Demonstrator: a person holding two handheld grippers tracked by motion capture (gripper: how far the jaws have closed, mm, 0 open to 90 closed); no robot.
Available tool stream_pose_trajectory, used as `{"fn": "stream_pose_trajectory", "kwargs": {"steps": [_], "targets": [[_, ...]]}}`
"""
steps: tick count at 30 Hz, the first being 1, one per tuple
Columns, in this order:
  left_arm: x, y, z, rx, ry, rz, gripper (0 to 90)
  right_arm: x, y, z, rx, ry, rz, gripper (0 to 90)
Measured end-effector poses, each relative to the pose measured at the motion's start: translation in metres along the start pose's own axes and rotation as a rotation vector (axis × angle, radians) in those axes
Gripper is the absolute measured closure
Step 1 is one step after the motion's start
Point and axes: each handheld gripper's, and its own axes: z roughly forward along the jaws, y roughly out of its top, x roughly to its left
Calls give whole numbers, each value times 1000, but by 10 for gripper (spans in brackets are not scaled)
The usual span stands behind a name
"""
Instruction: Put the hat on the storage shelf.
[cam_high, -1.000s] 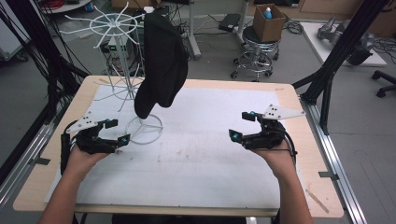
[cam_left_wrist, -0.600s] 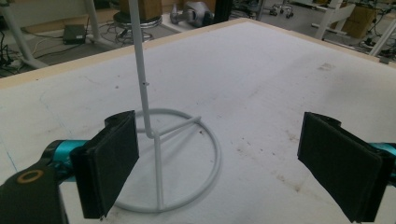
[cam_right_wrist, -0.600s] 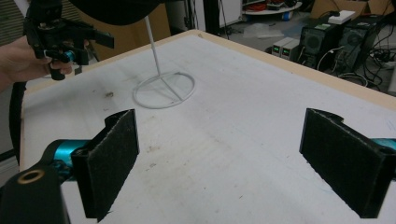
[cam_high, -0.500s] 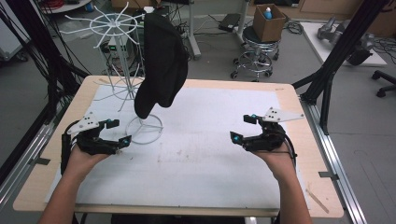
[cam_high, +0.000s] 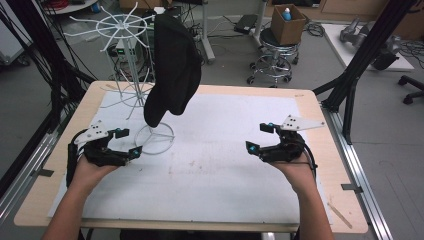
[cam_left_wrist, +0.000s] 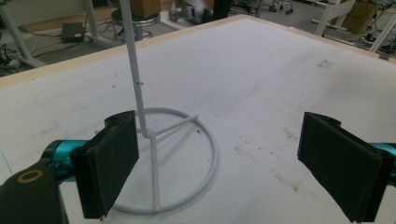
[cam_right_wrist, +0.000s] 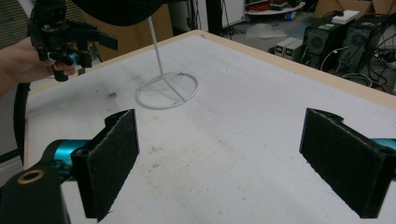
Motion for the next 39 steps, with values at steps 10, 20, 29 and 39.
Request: {"fn": "stream_pose_trajectory", "kwargs": {"steps": [10, 20, 29, 39], "targets": [[1, 1, -1, -5, -2, -3, 129, -1, -2, 0, 7, -2, 17, 111], [0, 2, -1, -4, -2, 0, 129, -2, -3, 2, 8, 0, 16, 110], [2, 1, 0, -1, -2, -3, 129, -2, -4, 5, 19, 9, 23, 111], [3, 0, 1, 7, 1, -4, 129, -2, -4, 7, 24, 21, 28, 111]]}}
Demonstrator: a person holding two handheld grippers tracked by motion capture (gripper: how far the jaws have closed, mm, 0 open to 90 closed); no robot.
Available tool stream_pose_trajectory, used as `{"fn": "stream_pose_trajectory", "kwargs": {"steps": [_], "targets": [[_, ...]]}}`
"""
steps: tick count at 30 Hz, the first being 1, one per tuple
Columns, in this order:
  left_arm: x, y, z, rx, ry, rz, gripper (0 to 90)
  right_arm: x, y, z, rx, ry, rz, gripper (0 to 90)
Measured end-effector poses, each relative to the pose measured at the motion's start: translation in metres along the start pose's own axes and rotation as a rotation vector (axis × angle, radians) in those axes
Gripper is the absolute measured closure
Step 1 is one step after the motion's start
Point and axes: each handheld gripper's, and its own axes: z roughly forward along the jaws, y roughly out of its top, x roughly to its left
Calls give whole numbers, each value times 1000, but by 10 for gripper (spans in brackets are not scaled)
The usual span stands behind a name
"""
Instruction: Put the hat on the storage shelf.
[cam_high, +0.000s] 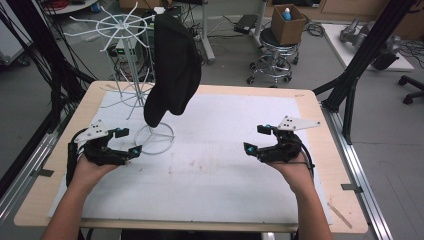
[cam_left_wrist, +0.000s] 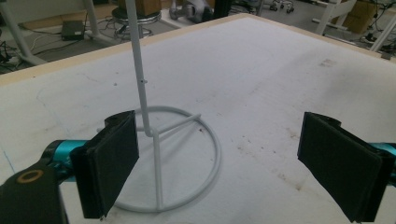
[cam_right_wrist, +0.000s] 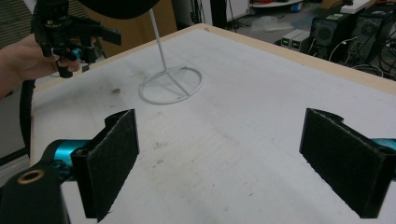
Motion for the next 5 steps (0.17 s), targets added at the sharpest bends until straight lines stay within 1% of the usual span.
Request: {"fn": "stream_pose_trajectory", "kwargs": {"steps": [5], "targets": [[0, 0, 1, 1, -3, -2, 129, -1, 0, 0, -4, 3, 1, 111]]}}
